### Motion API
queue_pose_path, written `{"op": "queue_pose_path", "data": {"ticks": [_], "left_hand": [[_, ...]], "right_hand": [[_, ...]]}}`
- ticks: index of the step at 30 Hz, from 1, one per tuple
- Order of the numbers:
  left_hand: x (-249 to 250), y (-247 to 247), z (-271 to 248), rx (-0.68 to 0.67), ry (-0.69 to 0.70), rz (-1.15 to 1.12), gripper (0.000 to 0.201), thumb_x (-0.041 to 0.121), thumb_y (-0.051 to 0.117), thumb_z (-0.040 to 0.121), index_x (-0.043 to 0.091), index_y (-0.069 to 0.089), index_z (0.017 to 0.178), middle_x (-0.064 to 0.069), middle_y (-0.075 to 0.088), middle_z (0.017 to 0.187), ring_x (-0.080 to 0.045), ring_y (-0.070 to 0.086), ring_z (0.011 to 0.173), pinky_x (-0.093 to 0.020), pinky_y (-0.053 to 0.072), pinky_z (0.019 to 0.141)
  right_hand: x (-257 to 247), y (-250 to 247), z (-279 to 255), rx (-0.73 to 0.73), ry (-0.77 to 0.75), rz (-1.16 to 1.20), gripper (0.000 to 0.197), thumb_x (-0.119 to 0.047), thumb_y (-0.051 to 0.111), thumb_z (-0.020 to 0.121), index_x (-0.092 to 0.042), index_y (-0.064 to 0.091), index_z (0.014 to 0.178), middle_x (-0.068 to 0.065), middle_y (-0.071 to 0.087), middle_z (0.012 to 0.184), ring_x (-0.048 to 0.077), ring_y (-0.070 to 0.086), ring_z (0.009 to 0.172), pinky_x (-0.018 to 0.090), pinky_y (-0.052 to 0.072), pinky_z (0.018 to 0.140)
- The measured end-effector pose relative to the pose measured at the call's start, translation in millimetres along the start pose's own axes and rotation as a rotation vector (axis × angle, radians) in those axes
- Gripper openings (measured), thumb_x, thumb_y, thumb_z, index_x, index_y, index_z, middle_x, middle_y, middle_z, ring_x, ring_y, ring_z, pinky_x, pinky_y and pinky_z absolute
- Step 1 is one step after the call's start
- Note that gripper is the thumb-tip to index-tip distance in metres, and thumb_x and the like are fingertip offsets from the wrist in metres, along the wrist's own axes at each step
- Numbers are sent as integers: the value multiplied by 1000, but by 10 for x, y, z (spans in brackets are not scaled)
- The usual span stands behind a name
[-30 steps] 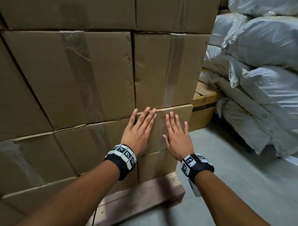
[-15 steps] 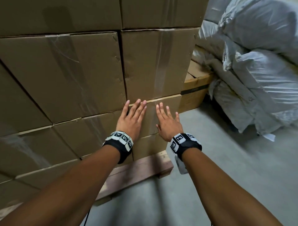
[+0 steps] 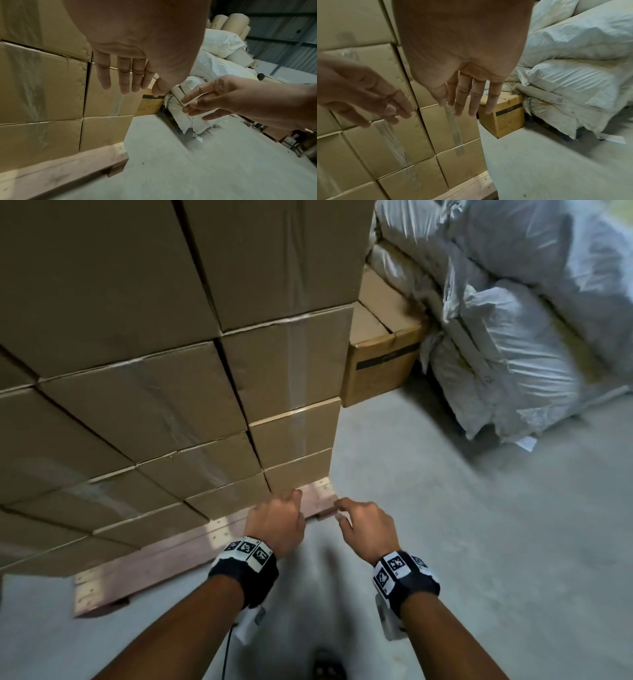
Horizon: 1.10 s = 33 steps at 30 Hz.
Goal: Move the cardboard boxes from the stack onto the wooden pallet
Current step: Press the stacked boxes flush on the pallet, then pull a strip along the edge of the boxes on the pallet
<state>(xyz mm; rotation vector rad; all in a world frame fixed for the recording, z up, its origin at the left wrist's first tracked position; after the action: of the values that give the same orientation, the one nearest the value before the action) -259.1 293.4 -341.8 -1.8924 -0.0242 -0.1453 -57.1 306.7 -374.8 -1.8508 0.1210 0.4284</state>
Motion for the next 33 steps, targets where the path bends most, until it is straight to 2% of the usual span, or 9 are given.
{"op": "queue_pose_path", "data": {"ticks": [4, 8, 11, 14, 20, 23, 29, 33], "left_hand": [[403, -441, -559, -91, -68, -144, 48, 39, 47, 101, 23, 48, 146, -4, 58, 144, -29, 60, 126, -44, 54, 97], [806, -843, -1020, -144, -58, -134, 48, 42, 46, 101, 27, 47, 147, 0, 57, 146, -25, 59, 129, -44, 53, 100], [1066, -1165, -1172, -162, -37, -104, 50, 43, 45, 101, 28, 46, 149, 2, 57, 146, -23, 58, 128, -43, 52, 101], [1309, -1509, -1145, -166, -3, -104, 47, 41, 45, 101, 25, 48, 145, -3, 60, 141, -27, 61, 123, -43, 54, 96], [1843, -2195, -547, -101, 103, -57, 41, 36, 46, 100, 21, 50, 138, -4, 61, 137, -31, 62, 122, -43, 53, 93], [2048, -2371, -140, -78, 137, -53, 41, 36, 47, 101, 20, 50, 138, -5, 62, 135, -31, 62, 121, -43, 53, 92], [2339, -2479, 976, -115, 125, -120, 39, 37, 47, 100, 20, 50, 135, -5, 61, 134, -32, 62, 121, -46, 51, 92], [2516, -2580, 1810, -138, 112, -161, 40, 38, 46, 99, 21, 51, 135, -5, 63, 135, -32, 62, 120, -47, 53, 97]], "right_hand": [[115, -630, -679, -38, 63, 107, 32, -42, 55, 104, -37, 61, 135, -13, 74, 122, 21, 67, 113, 36, 55, 83], [278, -1208, -1275, -31, 119, 175, 33, -41, 57, 103, -38, 62, 136, -15, 74, 121, 17, 67, 113, 33, 53, 81], [408, -1540, -1563, -46, 147, 203, 32, -43, 57, 103, -40, 60, 135, -17, 74, 118, 14, 68, 111, 31, 52, 78], [476, -1853, -1644, -73, 177, 215, 32, -43, 57, 102, -42, 60, 135, -19, 73, 118, 13, 67, 113, 30, 51, 79], [598, -2542, -1218, 3, 194, 255, 32, -43, 57, 101, -42, 60, 133, -22, 73, 115, 11, 65, 113, 32, 52, 84], [738, -2837, -885, 48, 196, 271, 31, -43, 59, 100, -43, 61, 131, -24, 72, 110, 10, 65, 110, 33, 54, 85], [1324, -3290, 47, 84, 210, 252, 27, -44, 60, 98, -44, 61, 126, -25, 73, 105, 7, 68, 105, 35, 57, 85], [1749, -3594, 744, 32, 225, 209, 29, -46, 59, 95, -46, 59, 124, -26, 73, 103, 8, 70, 102, 39, 59, 87]]}}
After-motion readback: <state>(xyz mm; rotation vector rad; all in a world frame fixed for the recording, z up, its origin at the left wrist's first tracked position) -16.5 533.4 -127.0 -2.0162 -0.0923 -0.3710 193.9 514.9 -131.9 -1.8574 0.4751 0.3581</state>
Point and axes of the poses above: each hand's wrist, its own z-axis towards the middle knuckle, its own y-axis out of the palm, x = y × z, the point moved 1 cm from there along z, towards the middle knuckle
